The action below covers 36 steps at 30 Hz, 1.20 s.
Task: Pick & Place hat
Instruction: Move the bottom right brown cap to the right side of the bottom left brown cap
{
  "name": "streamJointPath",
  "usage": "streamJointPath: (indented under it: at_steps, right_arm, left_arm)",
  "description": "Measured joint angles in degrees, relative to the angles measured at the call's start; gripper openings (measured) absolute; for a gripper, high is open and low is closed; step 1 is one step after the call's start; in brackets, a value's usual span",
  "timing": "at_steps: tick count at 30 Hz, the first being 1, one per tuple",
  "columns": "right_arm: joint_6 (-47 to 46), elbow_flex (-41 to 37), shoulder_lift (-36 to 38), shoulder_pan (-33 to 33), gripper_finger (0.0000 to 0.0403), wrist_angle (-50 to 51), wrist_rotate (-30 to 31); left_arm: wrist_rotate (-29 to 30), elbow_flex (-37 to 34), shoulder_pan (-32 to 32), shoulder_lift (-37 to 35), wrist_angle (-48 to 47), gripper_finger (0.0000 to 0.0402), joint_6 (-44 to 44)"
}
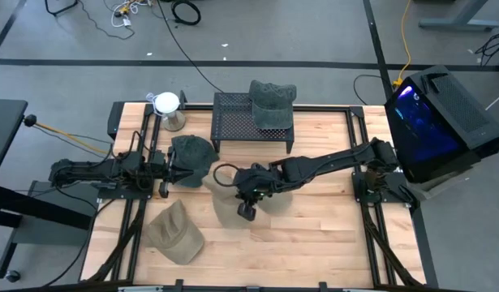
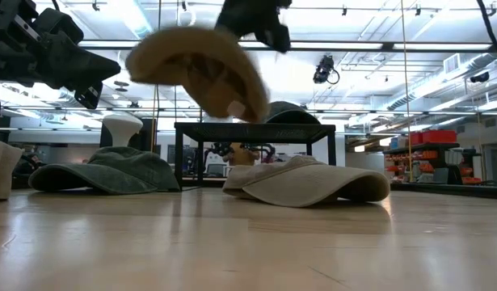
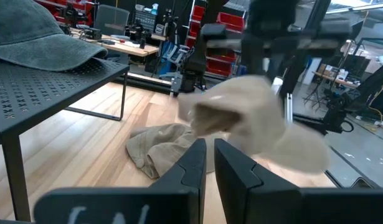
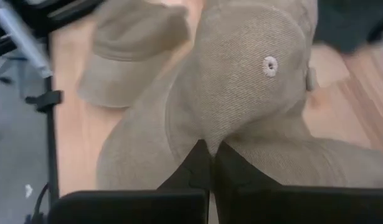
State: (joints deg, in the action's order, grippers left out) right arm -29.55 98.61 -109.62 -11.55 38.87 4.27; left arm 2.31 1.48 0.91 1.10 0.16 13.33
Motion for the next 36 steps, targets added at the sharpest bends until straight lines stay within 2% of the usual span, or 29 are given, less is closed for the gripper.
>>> streamJointPath:
  at_steps: [14,25,36]
  right_arm:
    - [-16.8,0.0,-5.5,2.7,0.0000,-9.2,0.9]
    - [-17.4,0.0,-6.1,2.4,0.0001,-10.3,1.5]
    - [-17.6,-0.1,-9.6,0.8,0.0001,-11.3,-2.0]
  left_arm:
    - [0.0,0.0,0.0,0.0,0.0,0.0039,0.0]
    - [0.0,0.0,0.0,0.0,0.0,0.0039,0.0]
    - [0.0,0.0,0.0,0.0,0.0,0.0039,0.0]
